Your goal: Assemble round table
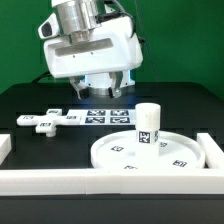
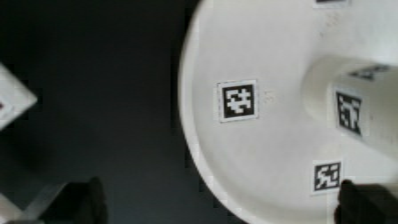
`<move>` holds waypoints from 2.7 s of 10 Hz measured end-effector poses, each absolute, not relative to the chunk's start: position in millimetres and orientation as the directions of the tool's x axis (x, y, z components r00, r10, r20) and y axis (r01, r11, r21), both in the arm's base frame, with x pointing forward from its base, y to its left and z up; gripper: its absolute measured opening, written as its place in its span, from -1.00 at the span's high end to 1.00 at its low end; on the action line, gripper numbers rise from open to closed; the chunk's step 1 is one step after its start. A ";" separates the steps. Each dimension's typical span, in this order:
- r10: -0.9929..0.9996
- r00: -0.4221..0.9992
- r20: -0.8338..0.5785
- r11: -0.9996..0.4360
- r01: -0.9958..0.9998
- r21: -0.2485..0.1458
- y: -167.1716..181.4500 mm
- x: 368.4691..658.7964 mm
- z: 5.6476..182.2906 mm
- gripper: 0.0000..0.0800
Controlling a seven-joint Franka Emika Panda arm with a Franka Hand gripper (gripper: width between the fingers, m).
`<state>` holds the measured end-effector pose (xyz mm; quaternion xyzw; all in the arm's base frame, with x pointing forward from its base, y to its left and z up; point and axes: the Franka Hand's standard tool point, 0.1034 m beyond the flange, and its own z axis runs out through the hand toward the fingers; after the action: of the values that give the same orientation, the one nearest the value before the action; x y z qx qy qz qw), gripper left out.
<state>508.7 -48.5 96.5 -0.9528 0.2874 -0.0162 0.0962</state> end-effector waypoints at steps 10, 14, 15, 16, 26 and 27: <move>0.435 0.895 0.100 -0.893 0.443 -0.077 -79.4 502.2 93.2 -0.62; 0.676 0.729 0.107 -0.730 0.683 -0.041 -85.1 498.0 91.4 -0.62; 0.689 0.717 0.104 -0.719 0.695 -0.029 -91.2 492.1 90.5 -0.62; 0.684 0.722 0.107 -0.726 0.687 0.002 -101.5 484.5 89.4 -0.62; 0.627 0.774 0.083 -0.778 0.629 0.010 -142.4 466.8 77.3 -0.62; 0.609 0.791 0.067 -0.792 0.610 -0.002 -136.9 466.9 76.3 -0.62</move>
Offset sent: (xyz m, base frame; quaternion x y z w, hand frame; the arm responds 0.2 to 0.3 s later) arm 0.0000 0.0000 0.0000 0.0000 0.0000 -0.1296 0.9916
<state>466.9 -136.9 76.3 -0.9461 -0.3221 -0.0313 0.0118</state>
